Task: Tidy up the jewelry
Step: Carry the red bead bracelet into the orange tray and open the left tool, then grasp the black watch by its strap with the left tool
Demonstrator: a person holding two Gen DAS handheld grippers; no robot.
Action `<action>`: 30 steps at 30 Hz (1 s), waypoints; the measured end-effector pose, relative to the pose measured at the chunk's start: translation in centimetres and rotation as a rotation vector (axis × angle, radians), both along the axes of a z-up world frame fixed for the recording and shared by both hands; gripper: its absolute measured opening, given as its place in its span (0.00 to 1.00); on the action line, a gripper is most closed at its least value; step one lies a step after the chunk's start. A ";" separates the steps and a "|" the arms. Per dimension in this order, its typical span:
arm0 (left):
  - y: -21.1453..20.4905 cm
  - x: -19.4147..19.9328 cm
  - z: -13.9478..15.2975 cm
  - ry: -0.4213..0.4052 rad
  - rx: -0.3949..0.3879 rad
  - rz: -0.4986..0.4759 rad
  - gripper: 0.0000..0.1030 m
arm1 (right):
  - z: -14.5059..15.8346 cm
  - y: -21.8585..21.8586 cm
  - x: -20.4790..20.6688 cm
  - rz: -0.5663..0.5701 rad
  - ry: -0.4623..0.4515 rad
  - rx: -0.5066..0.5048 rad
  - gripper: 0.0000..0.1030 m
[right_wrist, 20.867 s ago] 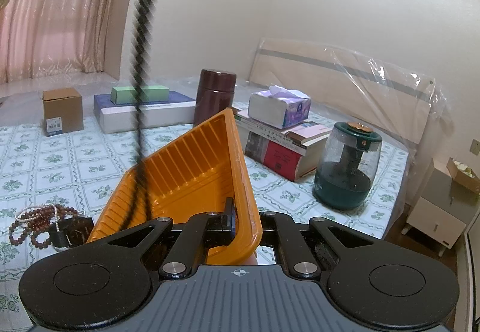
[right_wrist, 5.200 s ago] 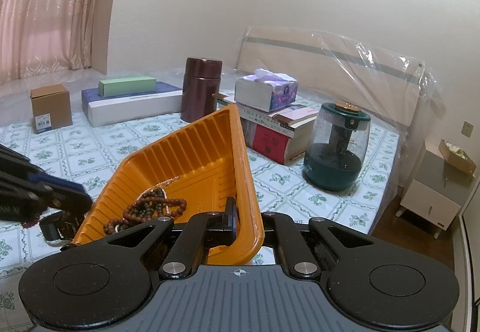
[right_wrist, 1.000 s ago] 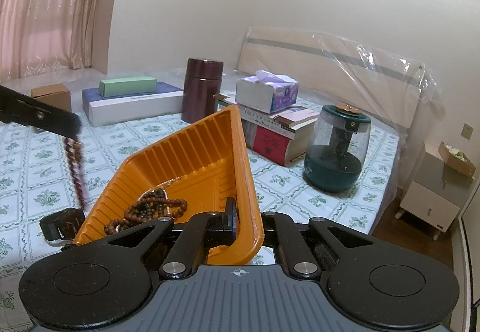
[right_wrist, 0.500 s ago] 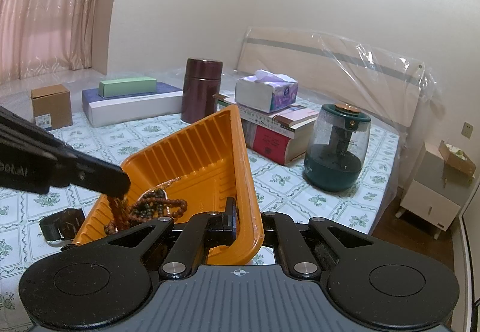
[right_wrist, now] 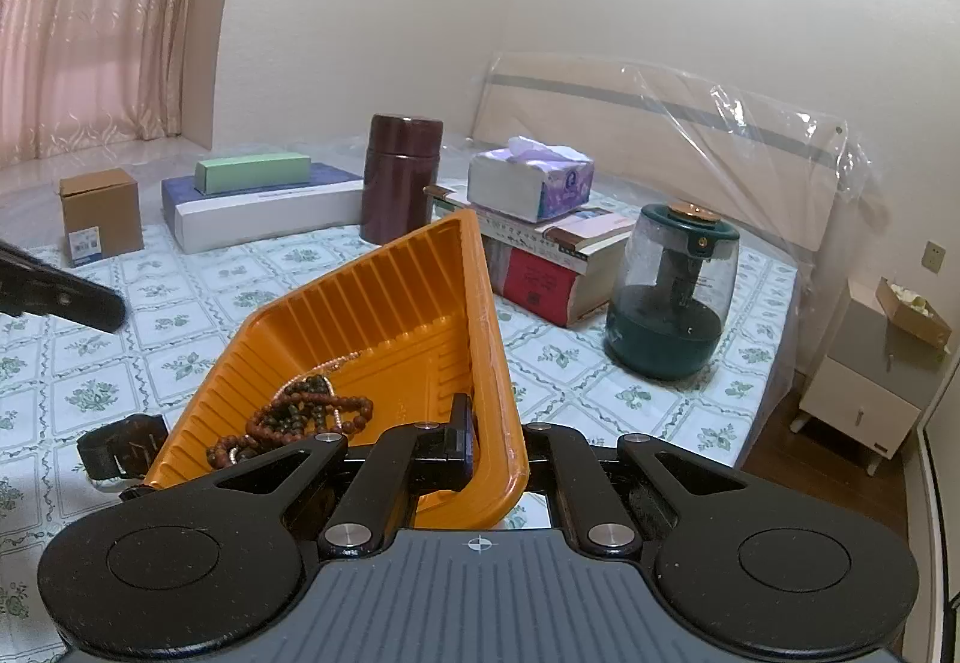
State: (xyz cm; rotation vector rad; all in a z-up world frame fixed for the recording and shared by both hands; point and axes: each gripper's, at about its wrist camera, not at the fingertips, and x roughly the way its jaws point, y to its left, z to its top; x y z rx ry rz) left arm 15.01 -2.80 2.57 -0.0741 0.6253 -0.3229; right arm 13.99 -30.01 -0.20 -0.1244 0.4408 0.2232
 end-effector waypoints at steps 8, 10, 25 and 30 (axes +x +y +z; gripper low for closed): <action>5.7 -1.3 -2.2 0.040 0.044 0.162 0.14 | 0.0 -0.1 0.1 0.000 0.000 -0.002 0.06; 6.2 -1.7 -2.8 0.050 0.058 0.177 0.15 | 0.0 -0.1 0.1 0.000 0.000 -0.002 0.06; 2.5 -2.5 -5.8 0.084 0.080 0.072 0.29 | -0.1 -0.1 0.1 0.001 0.001 -0.004 0.06; 0.5 -1.8 -6.0 0.070 0.138 0.010 0.29 | -0.1 -0.1 0.1 0.001 0.001 -0.005 0.06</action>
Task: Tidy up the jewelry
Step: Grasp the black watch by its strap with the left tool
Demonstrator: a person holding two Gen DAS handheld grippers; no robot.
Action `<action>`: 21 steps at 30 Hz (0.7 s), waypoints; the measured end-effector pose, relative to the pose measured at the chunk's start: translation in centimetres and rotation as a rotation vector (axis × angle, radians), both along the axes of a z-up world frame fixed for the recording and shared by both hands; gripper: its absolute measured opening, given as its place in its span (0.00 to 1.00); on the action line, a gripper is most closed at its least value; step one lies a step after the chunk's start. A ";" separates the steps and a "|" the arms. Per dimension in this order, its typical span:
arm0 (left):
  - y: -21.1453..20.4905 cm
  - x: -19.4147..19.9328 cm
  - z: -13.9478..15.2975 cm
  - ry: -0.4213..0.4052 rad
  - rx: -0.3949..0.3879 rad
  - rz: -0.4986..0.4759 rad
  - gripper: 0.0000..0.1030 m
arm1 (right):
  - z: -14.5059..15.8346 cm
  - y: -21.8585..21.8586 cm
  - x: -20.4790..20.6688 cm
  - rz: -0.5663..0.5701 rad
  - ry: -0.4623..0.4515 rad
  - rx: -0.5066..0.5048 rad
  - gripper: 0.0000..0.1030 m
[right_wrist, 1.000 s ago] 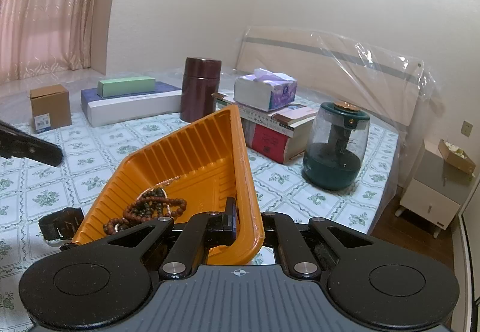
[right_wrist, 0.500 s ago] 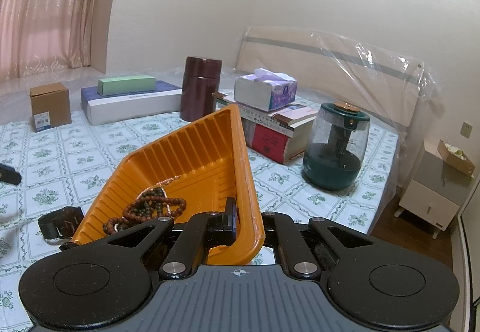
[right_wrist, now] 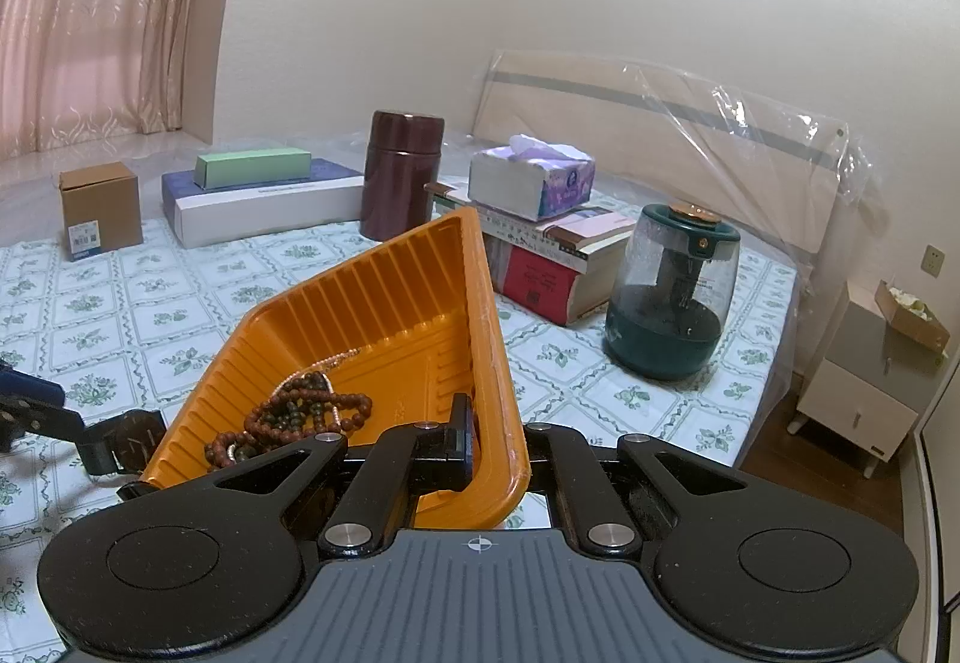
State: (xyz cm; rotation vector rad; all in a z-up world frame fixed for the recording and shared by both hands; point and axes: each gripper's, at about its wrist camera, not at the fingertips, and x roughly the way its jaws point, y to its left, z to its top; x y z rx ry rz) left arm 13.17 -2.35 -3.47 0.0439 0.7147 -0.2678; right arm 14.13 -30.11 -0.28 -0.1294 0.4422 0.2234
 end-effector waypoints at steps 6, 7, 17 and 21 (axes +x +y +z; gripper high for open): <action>-1.6 1.1 -0.6 0.005 0.029 -0.048 0.29 | 0.0 0.0 0.0 -0.001 0.000 0.000 0.06; -1.8 1.3 -0.6 0.005 0.034 -0.053 0.29 | 0.0 0.0 0.0 -0.001 0.000 0.001 0.06; -3.3 2.6 -1.4 0.022 0.079 -0.088 0.26 | -0.4 -0.3 0.0 -0.004 0.006 0.000 0.06; -3.2 2.7 -1.6 0.031 0.066 -0.082 0.21 | -0.4 -0.3 0.1 -0.004 0.005 0.000 0.06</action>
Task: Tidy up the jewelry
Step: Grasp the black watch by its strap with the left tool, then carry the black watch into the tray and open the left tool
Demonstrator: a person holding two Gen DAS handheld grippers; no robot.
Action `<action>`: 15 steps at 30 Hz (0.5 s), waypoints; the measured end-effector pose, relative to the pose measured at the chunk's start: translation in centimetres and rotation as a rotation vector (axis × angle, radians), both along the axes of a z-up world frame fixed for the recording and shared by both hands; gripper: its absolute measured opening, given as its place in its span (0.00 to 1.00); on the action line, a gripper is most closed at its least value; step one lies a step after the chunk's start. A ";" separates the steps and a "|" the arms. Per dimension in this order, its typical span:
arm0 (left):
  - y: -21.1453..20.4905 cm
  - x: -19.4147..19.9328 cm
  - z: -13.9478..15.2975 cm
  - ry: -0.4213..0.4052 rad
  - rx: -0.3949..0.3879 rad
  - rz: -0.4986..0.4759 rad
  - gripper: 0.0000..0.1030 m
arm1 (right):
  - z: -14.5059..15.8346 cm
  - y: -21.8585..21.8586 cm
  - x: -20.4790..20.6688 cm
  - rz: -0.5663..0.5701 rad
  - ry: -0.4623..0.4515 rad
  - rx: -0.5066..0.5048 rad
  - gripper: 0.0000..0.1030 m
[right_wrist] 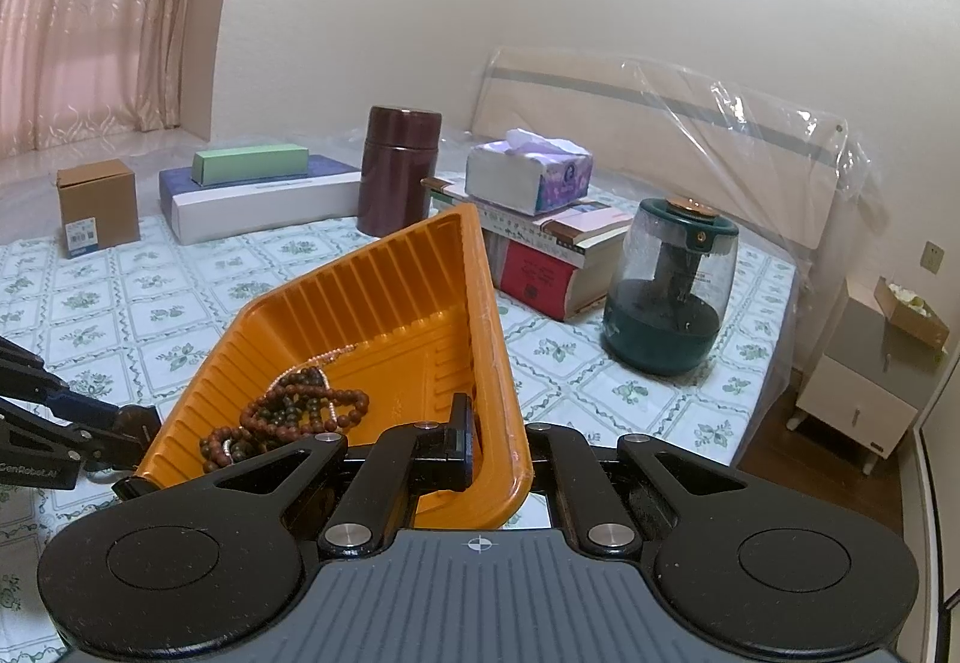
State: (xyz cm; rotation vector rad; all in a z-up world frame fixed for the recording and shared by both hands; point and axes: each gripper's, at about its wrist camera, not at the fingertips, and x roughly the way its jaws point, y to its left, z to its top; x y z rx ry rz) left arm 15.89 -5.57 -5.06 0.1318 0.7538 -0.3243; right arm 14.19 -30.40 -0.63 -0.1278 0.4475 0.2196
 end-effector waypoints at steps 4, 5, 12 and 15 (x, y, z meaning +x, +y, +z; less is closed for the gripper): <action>0.2 0.2 -0.2 0.016 -0.011 0.011 0.14 | 0.0 0.0 0.0 0.001 0.000 -0.001 0.06; 0.3 0.3 -0.3 0.022 -0.017 0.016 0.13 | 0.0 0.0 0.0 0.001 -0.001 -0.001 0.06; 0.7 0.0 -0.2 0.038 -0.052 0.028 0.10 | 0.0 0.0 0.0 0.000 0.000 0.000 0.06; 1.0 -0.5 0.0 0.040 -0.062 0.035 0.09 | 0.0 0.0 0.0 0.000 0.001 0.000 0.06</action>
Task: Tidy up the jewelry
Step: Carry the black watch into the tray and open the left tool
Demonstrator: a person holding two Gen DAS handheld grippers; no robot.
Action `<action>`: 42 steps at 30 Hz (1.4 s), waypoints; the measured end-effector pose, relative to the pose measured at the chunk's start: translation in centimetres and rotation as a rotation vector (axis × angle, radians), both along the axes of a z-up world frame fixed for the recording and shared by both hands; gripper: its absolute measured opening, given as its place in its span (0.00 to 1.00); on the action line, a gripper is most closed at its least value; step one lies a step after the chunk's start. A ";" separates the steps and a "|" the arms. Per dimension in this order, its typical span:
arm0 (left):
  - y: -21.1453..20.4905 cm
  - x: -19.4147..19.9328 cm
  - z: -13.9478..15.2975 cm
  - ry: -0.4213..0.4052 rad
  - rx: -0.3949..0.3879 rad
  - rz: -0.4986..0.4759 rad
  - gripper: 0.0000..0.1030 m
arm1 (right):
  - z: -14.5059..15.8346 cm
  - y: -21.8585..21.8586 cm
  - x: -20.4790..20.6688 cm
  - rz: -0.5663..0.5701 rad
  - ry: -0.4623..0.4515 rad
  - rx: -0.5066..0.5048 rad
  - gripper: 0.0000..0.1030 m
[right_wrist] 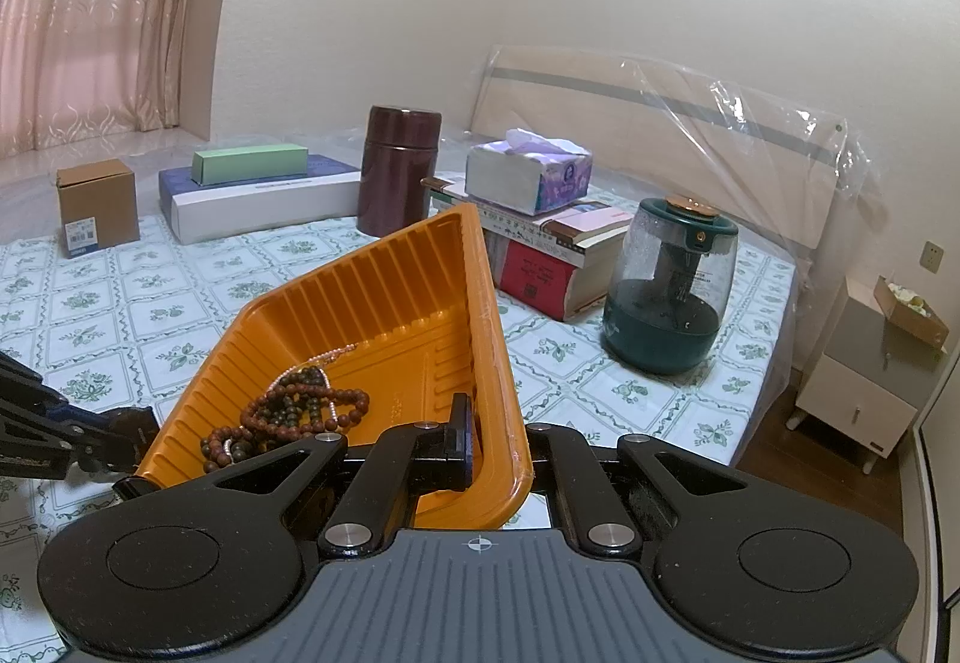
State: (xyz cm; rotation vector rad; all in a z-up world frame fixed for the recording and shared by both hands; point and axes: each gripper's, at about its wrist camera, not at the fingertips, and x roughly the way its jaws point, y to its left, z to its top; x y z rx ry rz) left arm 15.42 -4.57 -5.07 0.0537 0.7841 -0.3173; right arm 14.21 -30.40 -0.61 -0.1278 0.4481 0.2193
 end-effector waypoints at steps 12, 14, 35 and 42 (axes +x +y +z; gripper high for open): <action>2.6 -2.2 1.8 -0.015 -0.048 0.069 0.08 | 0.0 0.0 0.0 0.001 0.000 -0.001 0.06; 3.0 -2.5 2.2 -0.021 -0.055 0.083 0.08 | 0.0 0.0 0.0 0.001 -0.001 -0.002 0.06; 1.4 -2.5 6.9 -0.089 -0.147 0.042 0.08 | 0.2 0.1 0.0 0.003 -0.001 -0.005 0.06; -0.7 -2.0 7.7 -0.100 -0.155 -0.012 0.08 | 0.2 0.1 0.0 0.002 -0.001 -0.005 0.06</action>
